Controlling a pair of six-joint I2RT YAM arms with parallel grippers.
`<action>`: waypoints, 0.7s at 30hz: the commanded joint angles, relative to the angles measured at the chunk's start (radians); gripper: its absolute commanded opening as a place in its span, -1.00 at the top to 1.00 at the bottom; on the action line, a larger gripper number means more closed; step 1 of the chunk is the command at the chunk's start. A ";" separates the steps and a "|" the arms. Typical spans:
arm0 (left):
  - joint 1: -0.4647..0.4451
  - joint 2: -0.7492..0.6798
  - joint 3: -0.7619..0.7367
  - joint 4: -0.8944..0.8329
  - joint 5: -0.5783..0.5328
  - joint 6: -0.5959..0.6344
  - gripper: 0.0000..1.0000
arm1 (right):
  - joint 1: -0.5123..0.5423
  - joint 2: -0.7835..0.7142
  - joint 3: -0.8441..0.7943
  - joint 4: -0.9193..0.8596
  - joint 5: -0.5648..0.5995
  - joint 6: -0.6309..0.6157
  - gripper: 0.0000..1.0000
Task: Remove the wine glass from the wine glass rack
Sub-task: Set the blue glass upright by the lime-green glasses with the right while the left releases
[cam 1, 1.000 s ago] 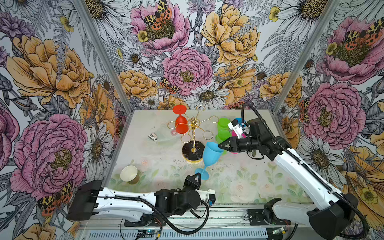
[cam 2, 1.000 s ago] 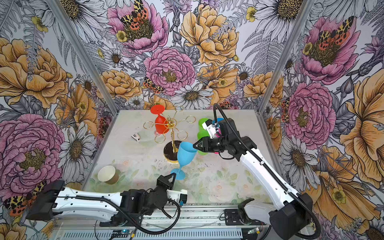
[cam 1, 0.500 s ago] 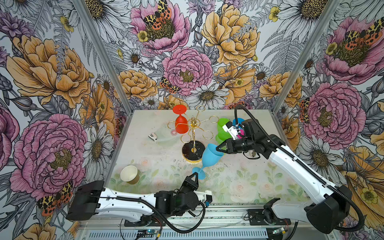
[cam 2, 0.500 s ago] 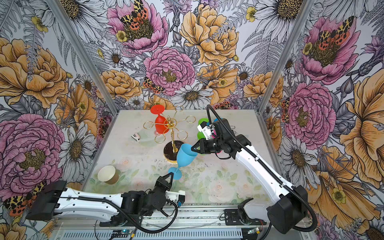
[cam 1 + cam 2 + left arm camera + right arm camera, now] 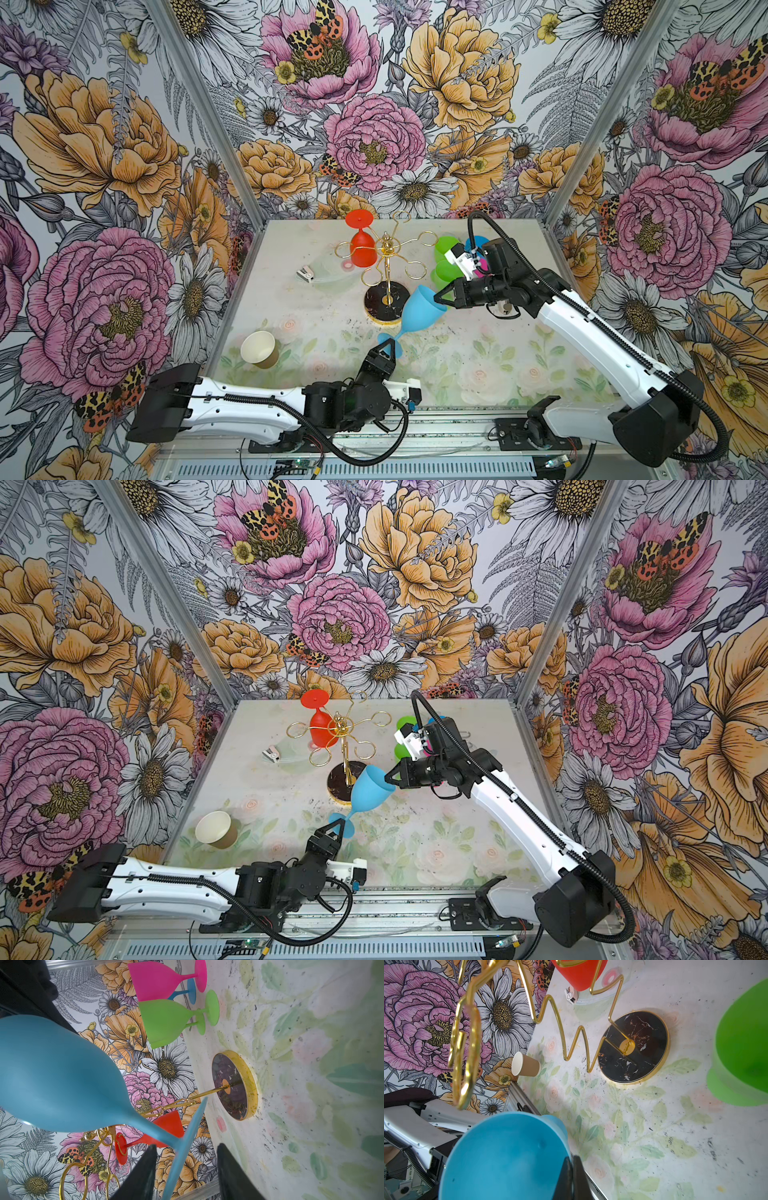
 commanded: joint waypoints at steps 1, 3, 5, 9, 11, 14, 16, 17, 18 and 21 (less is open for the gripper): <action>0.007 -0.025 0.019 -0.043 0.014 -0.109 -0.24 | 0.002 -0.029 0.038 0.001 0.045 -0.017 1.00; 0.007 -0.038 0.039 -0.095 0.028 -0.174 -0.32 | 0.000 -0.041 0.040 0.000 0.074 -0.024 1.00; 0.006 -0.054 0.063 -0.149 0.048 -0.250 -0.40 | -0.004 -0.054 0.040 -0.002 0.103 -0.029 1.00; -0.001 -0.097 0.101 -0.180 0.064 -0.372 -0.59 | -0.003 -0.080 0.041 -0.010 0.191 -0.046 1.00; -0.002 -0.122 0.144 -0.226 0.075 -0.480 -0.64 | -0.001 -0.093 0.040 -0.024 0.251 -0.057 1.00; 0.008 -0.155 0.219 -0.321 0.100 -0.653 -0.65 | 0.005 -0.105 0.035 -0.050 0.323 -0.077 1.00; 0.026 -0.178 0.263 -0.369 0.113 -0.760 -0.65 | 0.014 -0.110 0.028 -0.063 0.365 -0.089 1.00; 0.036 -0.189 0.282 -0.390 0.125 -0.804 -0.66 | 0.019 -0.110 0.025 -0.070 0.387 -0.094 1.00; 0.050 -0.203 0.301 -0.407 0.140 -0.852 -0.66 | 0.030 -0.110 0.022 -0.077 0.418 -0.101 1.00; 0.105 -0.257 0.342 -0.444 0.206 -0.967 -0.69 | 0.064 -0.107 0.021 -0.102 0.524 -0.124 1.00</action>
